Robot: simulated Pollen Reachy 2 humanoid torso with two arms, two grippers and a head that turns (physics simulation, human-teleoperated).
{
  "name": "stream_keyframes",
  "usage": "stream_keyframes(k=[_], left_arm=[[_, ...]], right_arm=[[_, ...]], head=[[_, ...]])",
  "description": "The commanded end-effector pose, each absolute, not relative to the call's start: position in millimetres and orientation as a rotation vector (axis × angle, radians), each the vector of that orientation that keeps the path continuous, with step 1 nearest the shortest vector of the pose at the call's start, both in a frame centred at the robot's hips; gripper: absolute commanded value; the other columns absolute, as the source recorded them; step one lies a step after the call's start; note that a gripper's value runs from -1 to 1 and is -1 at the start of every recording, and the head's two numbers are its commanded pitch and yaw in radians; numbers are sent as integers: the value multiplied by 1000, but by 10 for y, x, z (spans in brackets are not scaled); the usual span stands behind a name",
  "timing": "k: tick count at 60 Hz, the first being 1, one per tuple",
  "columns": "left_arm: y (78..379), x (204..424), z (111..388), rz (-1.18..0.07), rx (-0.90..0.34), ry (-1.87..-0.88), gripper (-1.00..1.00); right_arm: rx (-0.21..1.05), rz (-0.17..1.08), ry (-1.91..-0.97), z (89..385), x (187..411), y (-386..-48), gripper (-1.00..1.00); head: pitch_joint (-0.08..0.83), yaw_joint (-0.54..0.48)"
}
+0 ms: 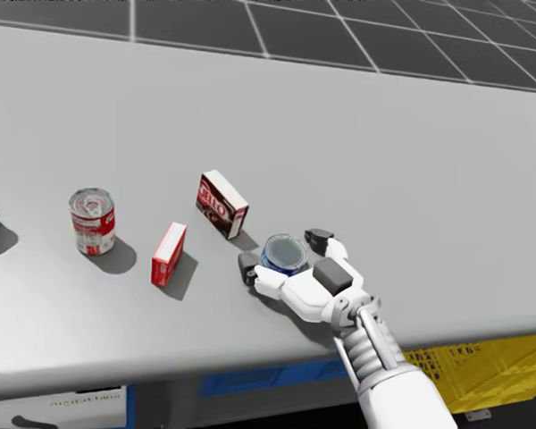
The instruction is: Pick up the tuna fish can and lift it.
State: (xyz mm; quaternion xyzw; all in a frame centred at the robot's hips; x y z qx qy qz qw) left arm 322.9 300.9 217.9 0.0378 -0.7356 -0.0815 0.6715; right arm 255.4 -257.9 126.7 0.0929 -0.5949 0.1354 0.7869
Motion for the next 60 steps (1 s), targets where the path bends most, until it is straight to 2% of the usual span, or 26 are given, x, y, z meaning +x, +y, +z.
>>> stream_keyframes(k=[1,2,5,13,29,45,52,60], left_arm=[[2993,3220,2174,-188,88,-1656,-1000],[2991,3219,2173,-189,89,-1655,-1000],[2986,3215,2172,-189,89,-1655,-1000],[2976,3206,2176,-188,89,-1655,-1000],[2963,3190,2180,-186,85,-1653,-1000],[2963,3172,2186,-182,81,-1654,-1000],[2964,3169,2191,-178,79,-1654,-1000],[2964,3170,2193,-178,78,-1652,-1000]], right_arm=[[193,295,-1215,1178,2558,-2593,-143],[199,300,-1217,1173,2551,-2596,767],[203,297,-1218,1172,2542,-2599,985],[201,298,-1204,1163,2522,-2603,1000],[189,310,-1199,1148,2517,-2590,1000],[192,302,-1208,1169,2510,-2593,1000],[216,284,-1234,1306,2499,-2597,1000],[216,308,-1311,1725,2461,-2581,1000]], head=[[666,-316],[664,-316],[663,-315],[639,-303],[426,-309],[331,-340],[322,-344],[317,-355]])
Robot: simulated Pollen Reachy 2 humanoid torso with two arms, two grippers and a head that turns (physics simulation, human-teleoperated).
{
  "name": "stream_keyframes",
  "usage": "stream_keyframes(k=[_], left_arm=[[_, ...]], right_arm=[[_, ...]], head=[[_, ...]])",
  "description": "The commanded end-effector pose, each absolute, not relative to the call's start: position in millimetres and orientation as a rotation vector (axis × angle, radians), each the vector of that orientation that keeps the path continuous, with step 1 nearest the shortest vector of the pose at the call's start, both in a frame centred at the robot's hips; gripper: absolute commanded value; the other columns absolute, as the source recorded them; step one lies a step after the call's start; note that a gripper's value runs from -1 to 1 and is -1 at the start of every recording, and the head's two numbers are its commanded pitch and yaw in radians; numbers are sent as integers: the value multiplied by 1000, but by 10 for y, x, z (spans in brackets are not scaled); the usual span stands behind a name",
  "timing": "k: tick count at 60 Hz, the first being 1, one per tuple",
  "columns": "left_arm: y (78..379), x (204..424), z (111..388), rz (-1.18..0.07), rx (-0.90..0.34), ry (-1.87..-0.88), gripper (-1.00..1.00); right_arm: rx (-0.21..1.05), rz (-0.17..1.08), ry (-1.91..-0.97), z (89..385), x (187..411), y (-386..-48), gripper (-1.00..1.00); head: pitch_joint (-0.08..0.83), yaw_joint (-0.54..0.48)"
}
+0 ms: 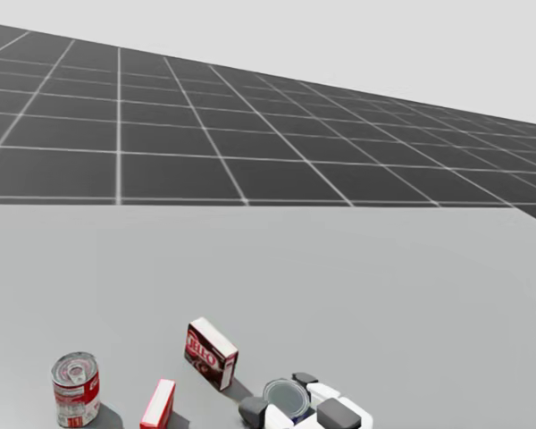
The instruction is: Pick up the tuna fish can and lift it.
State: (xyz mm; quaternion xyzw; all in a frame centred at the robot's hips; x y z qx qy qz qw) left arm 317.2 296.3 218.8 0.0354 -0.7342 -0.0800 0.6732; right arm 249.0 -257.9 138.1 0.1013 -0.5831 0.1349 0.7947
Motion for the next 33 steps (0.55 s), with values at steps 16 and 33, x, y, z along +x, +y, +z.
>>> stream_keyframes(k=[16,33], left_arm=[[2963,3173,2199,-174,76,-1652,-1000],[2961,3172,2204,-166,76,-1650,-1000]], right_arm=[[179,382,-1471,2585,2362,-2494,1000],[68,407,-1690,3412,2337,-2436,1000]], head=[[297,-365],[280,-370]])
